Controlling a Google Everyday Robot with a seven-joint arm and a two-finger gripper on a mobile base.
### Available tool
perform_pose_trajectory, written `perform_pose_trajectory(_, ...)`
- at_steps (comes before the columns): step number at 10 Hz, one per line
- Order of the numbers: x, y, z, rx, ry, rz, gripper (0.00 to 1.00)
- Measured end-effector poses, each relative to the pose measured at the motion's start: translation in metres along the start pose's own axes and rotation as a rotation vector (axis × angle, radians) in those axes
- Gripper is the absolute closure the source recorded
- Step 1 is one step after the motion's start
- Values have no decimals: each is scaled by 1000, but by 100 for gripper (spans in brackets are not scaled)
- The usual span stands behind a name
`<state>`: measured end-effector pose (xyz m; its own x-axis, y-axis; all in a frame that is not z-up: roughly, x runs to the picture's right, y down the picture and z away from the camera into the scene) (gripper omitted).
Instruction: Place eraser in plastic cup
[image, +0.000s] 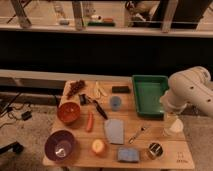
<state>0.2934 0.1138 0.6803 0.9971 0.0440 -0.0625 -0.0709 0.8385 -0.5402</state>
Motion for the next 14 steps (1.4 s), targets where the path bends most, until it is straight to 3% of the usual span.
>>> perform_pose_trajectory(10,0,0,0,0,0,-1,20)
perform_pose_trajectory(14,-14,-25,10,44,-5,-27,20)
